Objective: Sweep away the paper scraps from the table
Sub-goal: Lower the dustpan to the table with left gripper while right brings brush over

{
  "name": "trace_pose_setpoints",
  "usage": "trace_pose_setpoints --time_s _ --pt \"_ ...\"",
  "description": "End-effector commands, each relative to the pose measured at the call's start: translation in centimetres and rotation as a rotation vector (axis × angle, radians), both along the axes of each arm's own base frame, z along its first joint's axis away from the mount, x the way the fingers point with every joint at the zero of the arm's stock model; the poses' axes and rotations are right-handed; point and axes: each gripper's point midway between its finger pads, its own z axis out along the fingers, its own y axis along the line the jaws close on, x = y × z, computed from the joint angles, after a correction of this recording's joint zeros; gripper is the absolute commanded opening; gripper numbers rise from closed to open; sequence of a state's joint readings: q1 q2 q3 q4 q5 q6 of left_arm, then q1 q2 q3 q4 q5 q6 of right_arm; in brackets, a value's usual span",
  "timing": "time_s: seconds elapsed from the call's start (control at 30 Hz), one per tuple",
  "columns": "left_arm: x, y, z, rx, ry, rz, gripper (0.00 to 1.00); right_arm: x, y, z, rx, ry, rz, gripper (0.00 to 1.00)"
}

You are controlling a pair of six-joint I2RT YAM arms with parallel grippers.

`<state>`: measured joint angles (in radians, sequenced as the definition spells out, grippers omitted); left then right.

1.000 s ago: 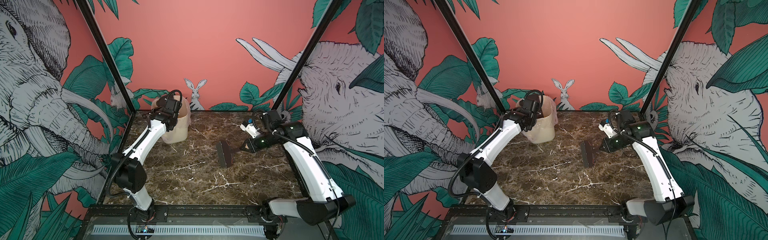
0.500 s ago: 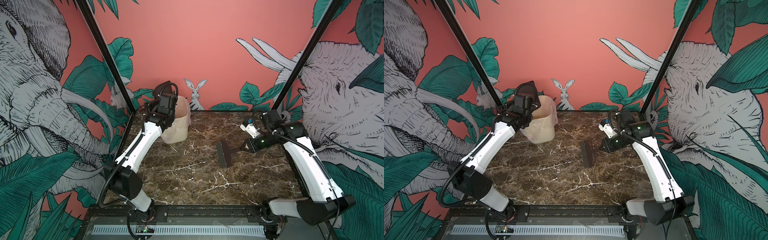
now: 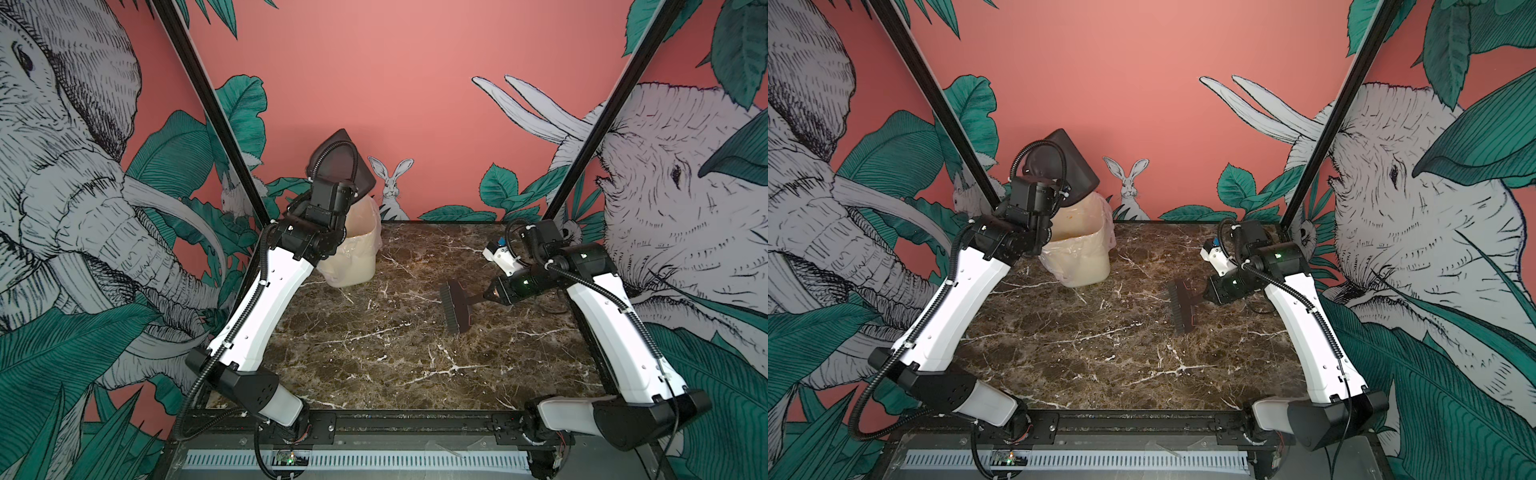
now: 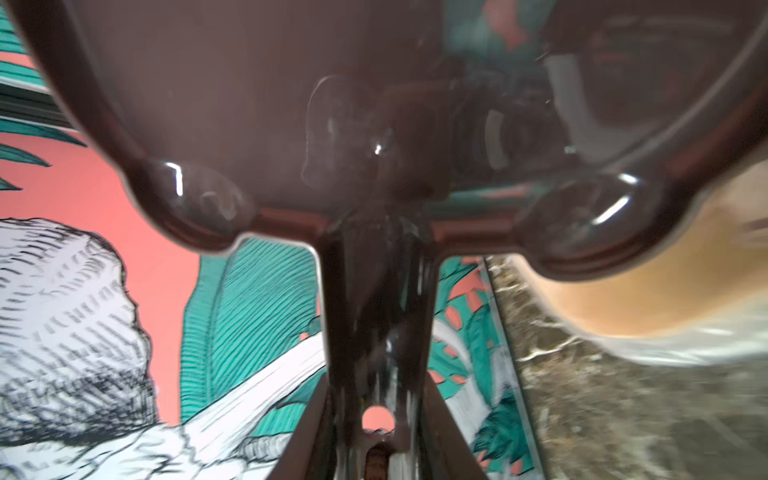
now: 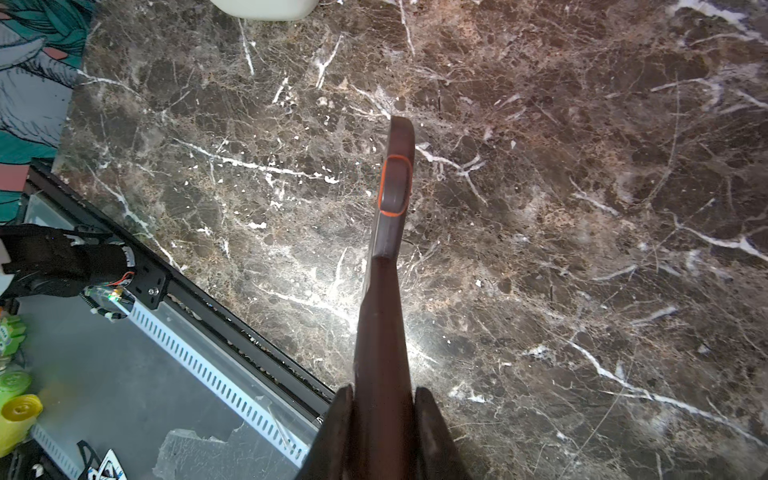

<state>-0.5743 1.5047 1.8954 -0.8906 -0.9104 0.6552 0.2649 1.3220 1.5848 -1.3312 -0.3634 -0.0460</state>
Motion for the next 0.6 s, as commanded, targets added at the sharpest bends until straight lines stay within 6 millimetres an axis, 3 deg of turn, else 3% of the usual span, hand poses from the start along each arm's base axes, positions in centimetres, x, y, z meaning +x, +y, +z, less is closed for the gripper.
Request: trace_pose_setpoints --time_s 0.0,0.1,0.3,0.4,0.57 --pt "-2.4 -3.6 -2.0 -0.144 0.051 -0.085 0.00 1.0 -1.1 1.0 -0.002 -0.070 -0.060 0.00" --pt "-4.1 -7.8 -4.1 -0.214 0.100 -0.179 0.00 1.6 -2.2 1.3 0.002 -0.088 -0.110 0.00" --pt "-6.5 -13.3 -7.4 -0.375 0.179 -0.269 0.00 2.7 -4.3 1.8 0.022 -0.121 -0.209 0.00" --pt "-7.4 -15.7 -9.2 -0.447 0.212 -0.303 0.00 3.5 -5.1 2.0 0.036 -0.136 -0.257 0.00" --pt "-8.3 -17.9 -12.6 -0.547 0.283 -0.314 0.00 5.1 -6.1 2.2 0.086 -0.163 -0.326 0.00"
